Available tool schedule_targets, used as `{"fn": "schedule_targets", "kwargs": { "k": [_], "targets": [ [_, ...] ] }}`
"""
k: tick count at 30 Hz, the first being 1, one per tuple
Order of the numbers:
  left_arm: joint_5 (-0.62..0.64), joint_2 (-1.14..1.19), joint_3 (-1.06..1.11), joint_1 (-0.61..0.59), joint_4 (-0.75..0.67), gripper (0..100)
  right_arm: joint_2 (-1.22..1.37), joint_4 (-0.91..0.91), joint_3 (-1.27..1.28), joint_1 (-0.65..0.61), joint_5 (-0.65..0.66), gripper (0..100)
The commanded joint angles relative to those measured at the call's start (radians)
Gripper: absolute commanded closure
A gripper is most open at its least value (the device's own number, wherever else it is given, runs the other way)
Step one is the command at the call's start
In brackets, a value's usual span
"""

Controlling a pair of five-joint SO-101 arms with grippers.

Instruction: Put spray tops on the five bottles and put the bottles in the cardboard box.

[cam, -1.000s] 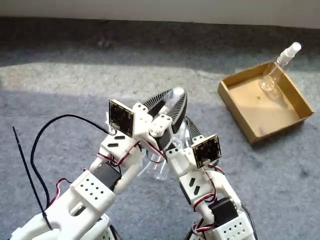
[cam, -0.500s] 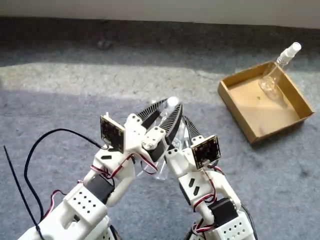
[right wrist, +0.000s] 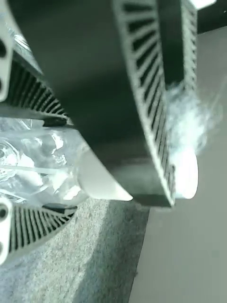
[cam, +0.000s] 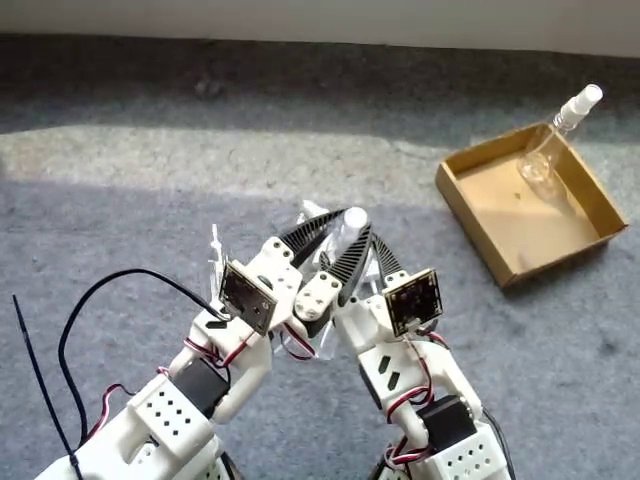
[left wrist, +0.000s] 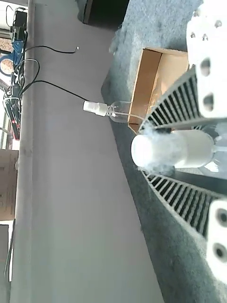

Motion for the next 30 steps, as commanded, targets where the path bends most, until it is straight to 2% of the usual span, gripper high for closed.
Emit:
{"fn": "schedule_targets", "kwargs": {
  "k": [1, 4, 11, 23, 30],
  "targets": [
    [-0.034, -0.018, -0.044, 0.024, 0.091, 98, -0.013, 0.004, 0.027, 0.01, -0.002, 85.5],
    [-0.066, -0.021, -0.093, 0.012, 0.187, 97, -0.013, 0.004, 0.027, 0.01, -0.002, 85.5],
    [0.014, -0.022, -0.128, -0.068, 0.249, 81, -0.013, 0.035, 0.025, 0.01, 0.0, 85.5],
    [0.009, -0.09, -0.13, -0.074, 0.256, 81, -0.013, 0.036, 0.025, 0.01, 0.0, 85.5],
    [0.008, -0.298, -0.133, -0.081, 0.511, 82, -0.013, 0.036, 0.025, 0.01, 0.0, 85.5]
  ]
}}
